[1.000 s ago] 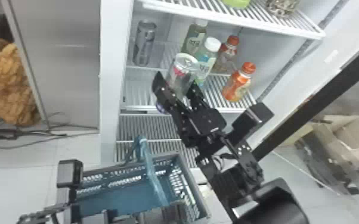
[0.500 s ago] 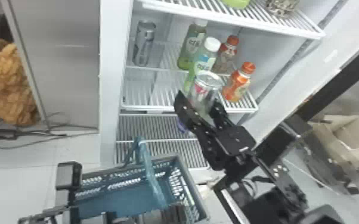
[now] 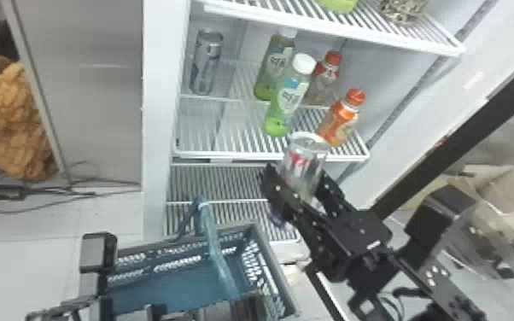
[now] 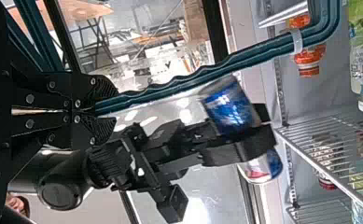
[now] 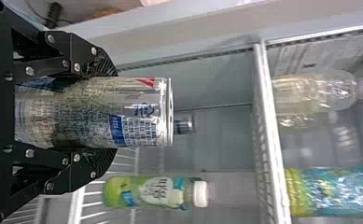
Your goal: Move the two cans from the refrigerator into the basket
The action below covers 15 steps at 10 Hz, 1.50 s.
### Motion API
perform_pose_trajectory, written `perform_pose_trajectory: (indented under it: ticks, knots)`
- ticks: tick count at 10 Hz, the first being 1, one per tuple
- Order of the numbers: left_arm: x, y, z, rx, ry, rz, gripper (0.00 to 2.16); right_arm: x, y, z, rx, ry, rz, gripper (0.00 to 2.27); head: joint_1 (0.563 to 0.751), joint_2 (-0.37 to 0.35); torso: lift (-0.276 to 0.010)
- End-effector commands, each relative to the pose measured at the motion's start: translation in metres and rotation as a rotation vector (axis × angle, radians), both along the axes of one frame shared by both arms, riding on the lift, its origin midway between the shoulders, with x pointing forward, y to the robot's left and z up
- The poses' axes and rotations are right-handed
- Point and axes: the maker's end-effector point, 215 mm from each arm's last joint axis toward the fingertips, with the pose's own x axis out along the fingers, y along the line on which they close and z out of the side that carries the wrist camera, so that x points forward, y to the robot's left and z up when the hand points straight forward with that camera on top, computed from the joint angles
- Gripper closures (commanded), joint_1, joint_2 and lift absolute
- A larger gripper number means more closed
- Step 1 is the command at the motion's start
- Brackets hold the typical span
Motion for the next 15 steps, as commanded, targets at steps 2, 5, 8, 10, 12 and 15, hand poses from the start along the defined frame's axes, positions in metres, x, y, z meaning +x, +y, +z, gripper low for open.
perform_pose_trajectory:
  ticks: [2, 5, 8, 10, 12, 15]
  knots:
    - [0.0, 0.0, -0.001, 0.001, 0.001, 0.0, 1.19, -0.019, -0.004, -0.026, -0.015, 0.112, -0.004, 0.86, 0.695, -0.35, -0.276]
    - [-0.001, 0.0, -0.001, 0.001, 0.001, -0.002, 1.19, -0.028, -0.005, -0.056, -0.006, 0.208, -0.007, 0.86, 0.695, -0.35, -0.276]
    - [0.0, 0.0, 0.0, 0.0, 0.001, 0.0, 1.19, -0.036, -0.002, -0.089, -0.004, 0.321, 0.01, 0.86, 0.695, -0.35, -0.276]
    - [-0.001, -0.001, 0.0, -0.001, 0.001, -0.002, 1.19, -0.036, 0.005, -0.109, 0.014, 0.374, 0.035, 0.86, 0.695, -0.35, -0.276]
    - [-0.001, -0.001, 0.0, -0.001, 0.0, -0.004, 1.19, -0.032, 0.015, -0.124, 0.036, 0.398, 0.063, 0.86, 0.695, -0.35, -0.276]
    - [0.0, -0.001, 0.001, -0.003, 0.0, -0.002, 1.19, -0.037, 0.019, -0.144, 0.027, 0.465, 0.082, 0.86, 0.695, -0.35, -0.276]
